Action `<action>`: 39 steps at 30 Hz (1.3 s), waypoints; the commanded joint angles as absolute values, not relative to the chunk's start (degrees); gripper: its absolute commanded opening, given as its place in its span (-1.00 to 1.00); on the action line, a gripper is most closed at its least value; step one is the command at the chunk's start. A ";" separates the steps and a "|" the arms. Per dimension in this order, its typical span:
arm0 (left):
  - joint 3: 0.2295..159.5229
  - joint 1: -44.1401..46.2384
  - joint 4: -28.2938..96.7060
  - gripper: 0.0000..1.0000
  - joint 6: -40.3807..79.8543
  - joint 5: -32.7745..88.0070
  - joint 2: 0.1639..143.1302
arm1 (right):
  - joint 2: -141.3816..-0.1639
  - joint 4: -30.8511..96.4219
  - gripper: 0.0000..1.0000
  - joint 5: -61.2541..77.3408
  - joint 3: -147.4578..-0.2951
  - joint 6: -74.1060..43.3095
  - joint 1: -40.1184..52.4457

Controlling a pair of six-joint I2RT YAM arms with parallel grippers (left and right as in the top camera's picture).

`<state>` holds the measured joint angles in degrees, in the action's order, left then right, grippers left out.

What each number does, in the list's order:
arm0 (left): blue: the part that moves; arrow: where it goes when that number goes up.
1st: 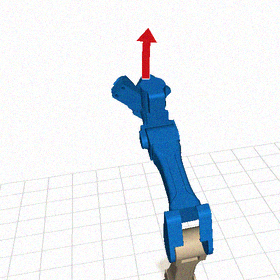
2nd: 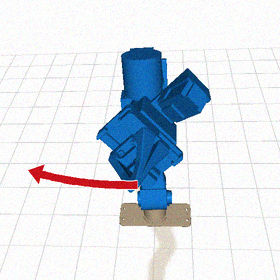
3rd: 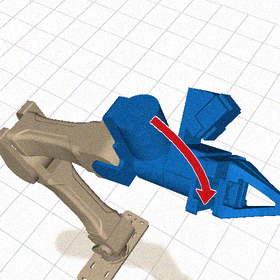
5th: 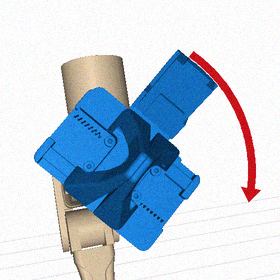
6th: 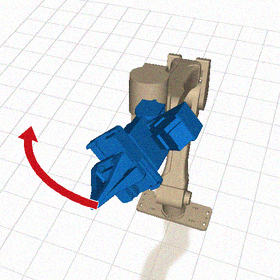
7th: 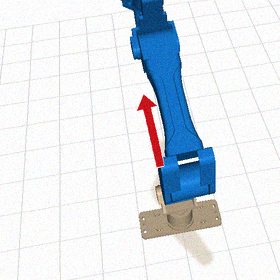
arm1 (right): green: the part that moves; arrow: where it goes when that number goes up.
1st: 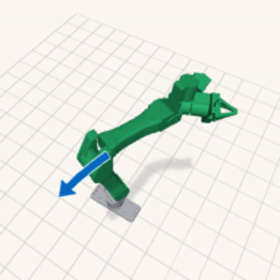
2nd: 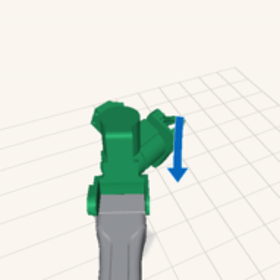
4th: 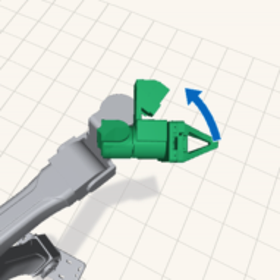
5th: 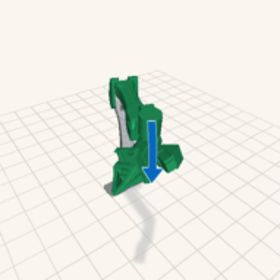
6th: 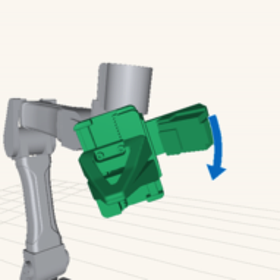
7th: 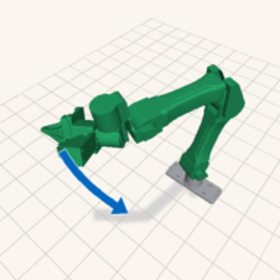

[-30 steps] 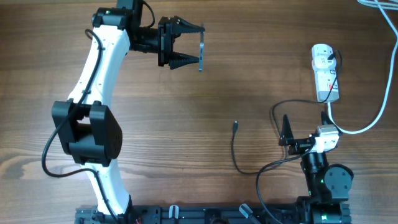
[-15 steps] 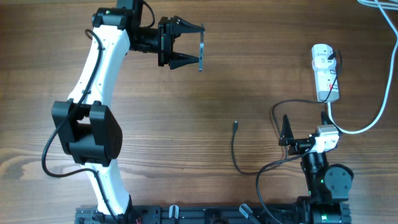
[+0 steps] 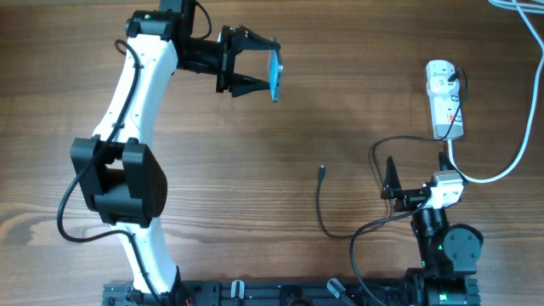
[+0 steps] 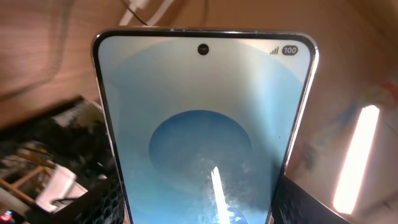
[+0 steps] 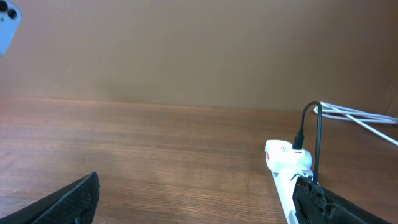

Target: Plug charger to phone and switch on socket

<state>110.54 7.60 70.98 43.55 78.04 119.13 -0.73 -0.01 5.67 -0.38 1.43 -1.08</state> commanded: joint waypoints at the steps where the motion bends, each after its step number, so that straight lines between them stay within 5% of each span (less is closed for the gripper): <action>1: 111.87 8.60 70.96 0.27 42.13 64.10 117.43 | -0.27 -0.14 1.00 4.93 -0.30 1.96 -1.37; 17: 111.66 23.11 71.79 0.29 30.00 11.05 117.45 | -0.27 -0.14 1.00 4.93 -0.30 1.93 -1.37; 27: 106.87 24.77 70.41 0.28 29.98 9.28 119.07 | -0.27 -0.14 1.00 4.93 -0.30 1.93 -1.37; 39: 88.86 26.94 50.02 0.34 25.65 8.34 119.07 | -0.27 -0.14 1.00 4.93 -0.30 1.93 -1.37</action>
<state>92.31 25.28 53.06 28.60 9.61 119.37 -0.73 0.01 5.67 -0.38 1.43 -1.08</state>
